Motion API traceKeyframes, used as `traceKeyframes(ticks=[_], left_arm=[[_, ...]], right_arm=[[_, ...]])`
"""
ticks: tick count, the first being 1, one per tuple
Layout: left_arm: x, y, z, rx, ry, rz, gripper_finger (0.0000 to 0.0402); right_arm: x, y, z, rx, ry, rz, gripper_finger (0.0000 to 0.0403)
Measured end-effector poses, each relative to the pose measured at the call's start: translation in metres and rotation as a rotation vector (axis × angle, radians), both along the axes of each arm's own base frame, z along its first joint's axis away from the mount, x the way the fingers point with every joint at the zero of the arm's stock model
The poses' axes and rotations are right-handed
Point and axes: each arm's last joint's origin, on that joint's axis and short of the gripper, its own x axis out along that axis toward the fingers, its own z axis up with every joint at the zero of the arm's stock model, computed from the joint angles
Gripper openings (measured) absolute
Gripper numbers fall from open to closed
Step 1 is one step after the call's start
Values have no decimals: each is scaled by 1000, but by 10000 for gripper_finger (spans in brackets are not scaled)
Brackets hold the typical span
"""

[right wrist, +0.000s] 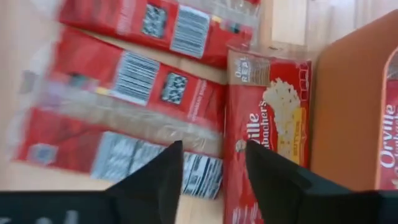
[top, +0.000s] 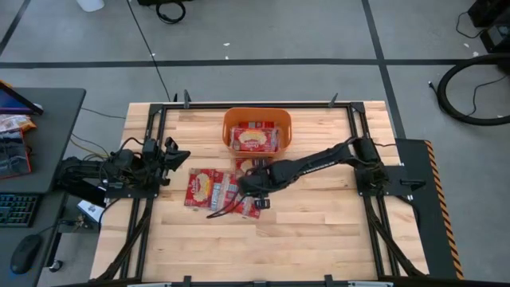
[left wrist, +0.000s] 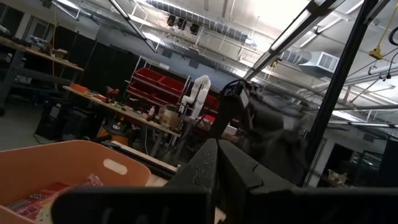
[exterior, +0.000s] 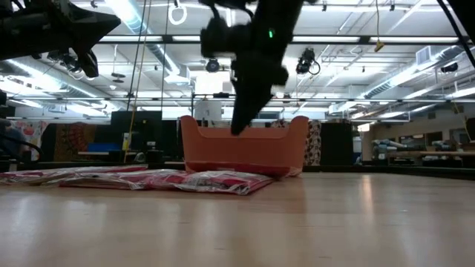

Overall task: Sort popcorn bags into baskets
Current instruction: Put the red popcorn bag into the orange bin

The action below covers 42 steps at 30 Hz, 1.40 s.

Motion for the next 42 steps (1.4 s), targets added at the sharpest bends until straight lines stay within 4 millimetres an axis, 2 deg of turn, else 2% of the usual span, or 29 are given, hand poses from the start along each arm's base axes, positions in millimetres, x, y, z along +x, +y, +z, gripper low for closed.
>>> traceKeyframes(ticks=[4,8,20,24,32,37,42], left_arm=[[0,0,0,0,0,-1,18],[0,0,0,0,0,0,18],[0,0,0,0,0,0,18],[0,0,0,0,0,0,18],[0,0,0,1,0,0,18],[0,0,0,1,0,1,18],[0,0,0,1,0,1,18]], right_arm=[[-1,-4,-24,-99,-53,-5,212],[-4,-7,-38,-190,-59,33,220],[-11,-22,-62,-206,-39,48,181],[-14,-27,-66,-213,-18,54,150],[-14,-32,-68,-165,-6,74,16],[-12,-28,-60,-182,19,109,17],[-7,-13,-27,-267,73,129,6]])
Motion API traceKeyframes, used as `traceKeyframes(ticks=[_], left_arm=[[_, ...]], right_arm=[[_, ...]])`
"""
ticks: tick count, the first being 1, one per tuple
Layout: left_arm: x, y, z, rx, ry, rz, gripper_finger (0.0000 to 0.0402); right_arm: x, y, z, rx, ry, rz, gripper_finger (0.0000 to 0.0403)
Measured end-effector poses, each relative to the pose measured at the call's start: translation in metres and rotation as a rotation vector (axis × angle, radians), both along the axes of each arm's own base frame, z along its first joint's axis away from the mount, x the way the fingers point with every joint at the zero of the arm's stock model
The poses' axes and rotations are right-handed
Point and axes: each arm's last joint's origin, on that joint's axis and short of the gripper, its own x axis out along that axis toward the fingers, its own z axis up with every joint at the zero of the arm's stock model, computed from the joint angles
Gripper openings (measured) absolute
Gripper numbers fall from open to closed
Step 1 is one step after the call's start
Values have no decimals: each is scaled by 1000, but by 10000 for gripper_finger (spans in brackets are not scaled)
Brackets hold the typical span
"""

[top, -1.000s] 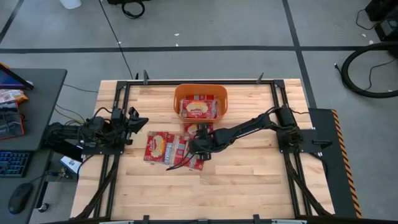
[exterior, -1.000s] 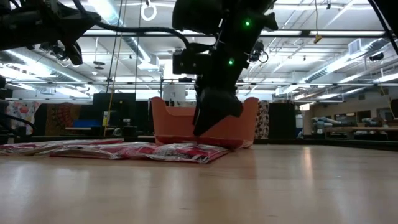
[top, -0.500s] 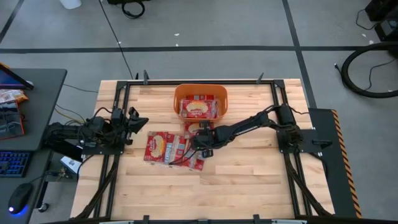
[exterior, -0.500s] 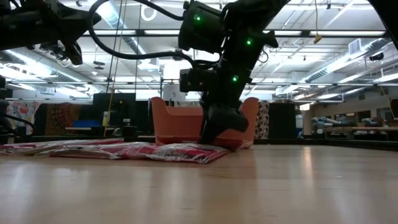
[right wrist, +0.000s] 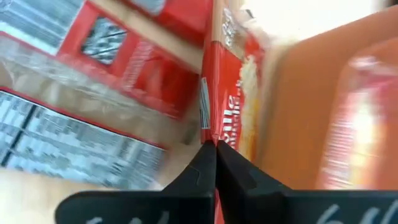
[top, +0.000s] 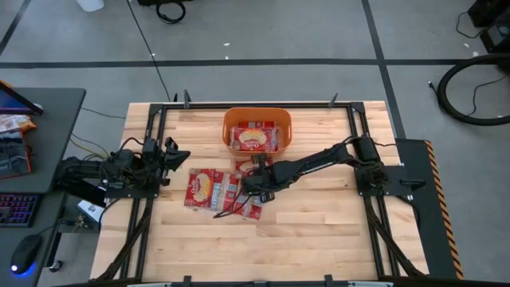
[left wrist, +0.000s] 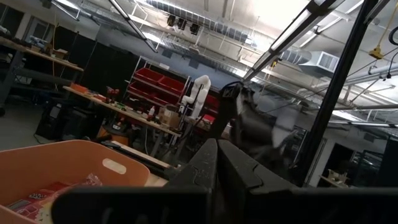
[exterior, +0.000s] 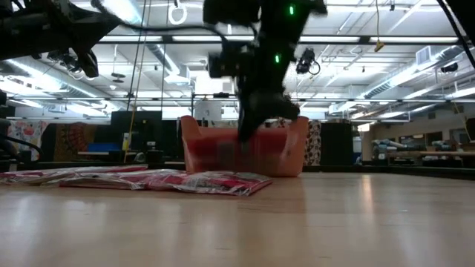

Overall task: Sort popcorn bags into baskets
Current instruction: Put the red popcorn bag into the orange bin

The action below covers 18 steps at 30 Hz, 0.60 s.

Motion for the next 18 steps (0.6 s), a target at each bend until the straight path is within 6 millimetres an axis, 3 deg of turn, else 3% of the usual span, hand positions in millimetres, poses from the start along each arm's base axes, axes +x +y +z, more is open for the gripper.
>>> traceKeyframes(ticks=[7,12,14,18], left_arm=[[0,0,0,-1,0,-1,18],[0,0,0,-2,0,-1,18],[0,0,0,-2,0,-1,18],[0,0,0,-2,0,-1,18]], right_arm=[[2,18,67,-175,9,-5,4],[1,20,109,-276,-43,-32,4],[2,11,119,-276,-58,-55,4],[5,-19,118,-252,-40,-120,9]])
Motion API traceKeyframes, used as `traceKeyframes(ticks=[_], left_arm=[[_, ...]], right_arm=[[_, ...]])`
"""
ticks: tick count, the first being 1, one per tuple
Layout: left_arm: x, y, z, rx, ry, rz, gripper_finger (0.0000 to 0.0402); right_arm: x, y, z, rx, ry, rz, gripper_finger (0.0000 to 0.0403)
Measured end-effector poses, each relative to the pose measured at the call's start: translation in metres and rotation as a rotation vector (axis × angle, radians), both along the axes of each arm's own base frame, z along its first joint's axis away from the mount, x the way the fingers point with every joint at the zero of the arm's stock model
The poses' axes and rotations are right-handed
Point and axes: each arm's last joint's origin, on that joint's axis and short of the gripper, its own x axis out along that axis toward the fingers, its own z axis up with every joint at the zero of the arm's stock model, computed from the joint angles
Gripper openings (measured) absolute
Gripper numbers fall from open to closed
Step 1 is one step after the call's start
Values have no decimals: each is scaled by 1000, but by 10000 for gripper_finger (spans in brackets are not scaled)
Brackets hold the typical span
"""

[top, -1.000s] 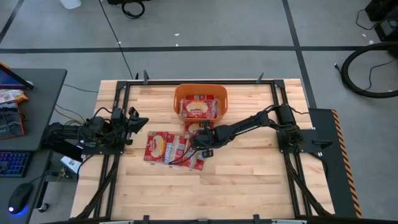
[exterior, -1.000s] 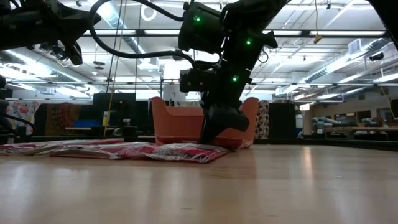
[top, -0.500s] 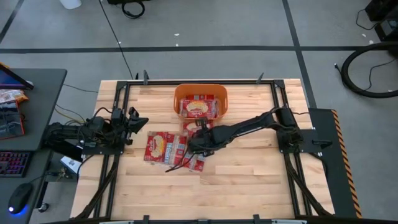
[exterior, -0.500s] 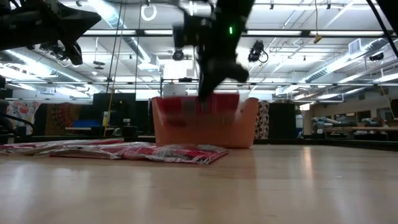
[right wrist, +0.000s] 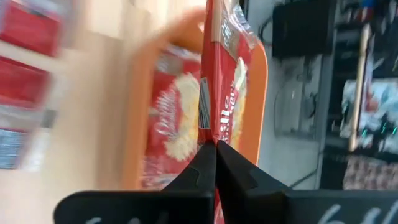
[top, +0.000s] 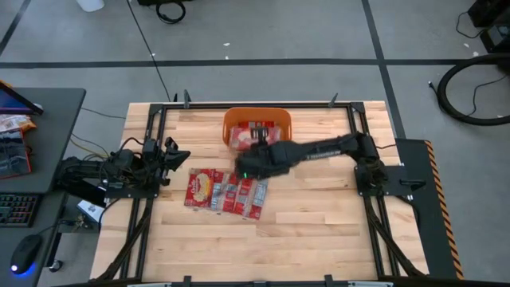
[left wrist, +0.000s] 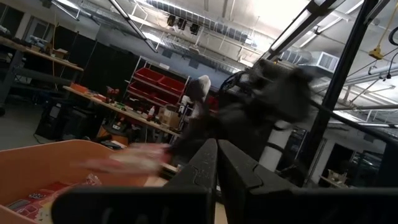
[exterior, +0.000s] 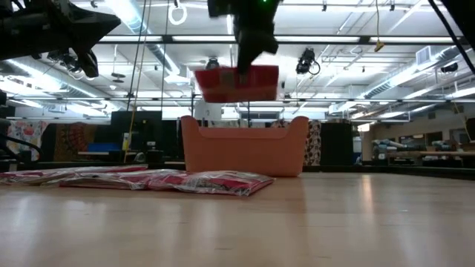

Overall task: Sort popcorn bags into baskets
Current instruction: Put the red popcorn bag into the orange bin

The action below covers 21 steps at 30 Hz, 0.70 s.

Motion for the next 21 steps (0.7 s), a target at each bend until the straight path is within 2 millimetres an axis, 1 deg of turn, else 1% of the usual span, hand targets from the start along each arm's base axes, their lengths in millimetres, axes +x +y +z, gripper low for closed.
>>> traceKeyframes(ticks=[3,5,7,9,11,13,16,18,21], left_arm=[[0,0,0,0,0,0,18],[0,0,0,0,0,0,18],[0,0,0,0,0,0,18],[0,0,0,0,1,0,18],[0,0,0,1,5,0,18],[0,0,-1,1,7,0,18],[0,0,-1,1,9,0,18],[0,0,-1,1,9,0,18],[0,0,-1,1,9,0,18]], right_arm=[[4,-30,-9,33,-17,-60,14],[6,-53,-18,60,-12,-95,15],[6,-78,-29,133,-11,-113,16],[3,-98,-38,226,-1,-122,20],[-3,-112,-44,260,37,-169,28],[-6,-111,-41,272,49,-197,40],[-7,-98,-33,290,56,-195,60],[-4,-82,-28,302,39,-165,72],[0,-46,-28,397,32,-82,87]])
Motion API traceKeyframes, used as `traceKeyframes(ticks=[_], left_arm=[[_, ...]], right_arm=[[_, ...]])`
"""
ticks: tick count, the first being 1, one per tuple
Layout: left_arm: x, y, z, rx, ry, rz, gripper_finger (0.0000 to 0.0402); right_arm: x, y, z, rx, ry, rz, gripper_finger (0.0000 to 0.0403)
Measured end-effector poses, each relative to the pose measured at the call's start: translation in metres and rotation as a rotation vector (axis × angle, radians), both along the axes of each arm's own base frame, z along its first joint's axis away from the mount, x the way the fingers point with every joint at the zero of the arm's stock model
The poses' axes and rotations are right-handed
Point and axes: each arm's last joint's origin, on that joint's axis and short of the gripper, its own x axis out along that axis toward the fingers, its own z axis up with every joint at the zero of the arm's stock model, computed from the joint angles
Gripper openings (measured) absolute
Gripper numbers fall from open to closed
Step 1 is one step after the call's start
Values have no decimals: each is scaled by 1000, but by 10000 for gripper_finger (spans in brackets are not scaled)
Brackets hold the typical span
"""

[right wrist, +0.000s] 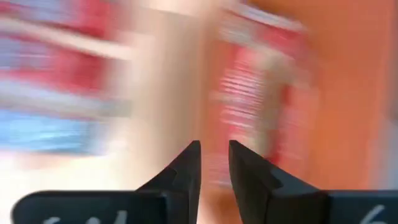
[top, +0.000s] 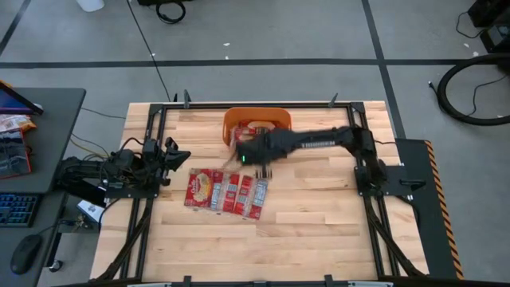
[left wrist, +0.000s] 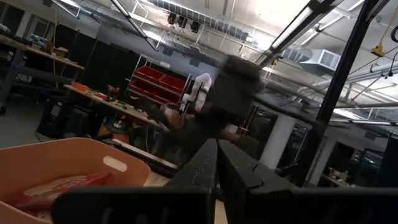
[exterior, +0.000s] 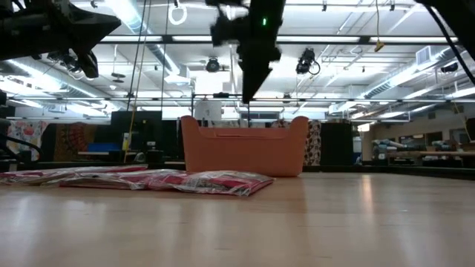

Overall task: Sort popcorn bags into baskets
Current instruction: Put the red popcorn bag into the orange bin

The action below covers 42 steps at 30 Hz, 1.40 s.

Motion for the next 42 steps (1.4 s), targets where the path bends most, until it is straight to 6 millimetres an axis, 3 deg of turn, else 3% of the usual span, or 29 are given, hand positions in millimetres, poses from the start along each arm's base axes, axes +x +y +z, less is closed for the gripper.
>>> traceKeyframes(ticks=[4,9,14,18,26,42], left_arm=[[0,0,0,1,1,1,18],[1,0,-2,1,25,1,18],[1,0,-2,1,23,0,18],[1,0,-2,1,26,1,18],[1,0,-2,1,22,3,18],[1,0,-2,30,27,15,18]], right_arm=[[5,55,-12,149,-43,197,98],[0,115,-45,148,-46,477,101],[-15,144,-78,63,-9,579,114],[-31,150,-99,-80,93,602,143],[-39,143,-125,-254,119,655,189],[-34,124,-142,-276,106,789,186]])
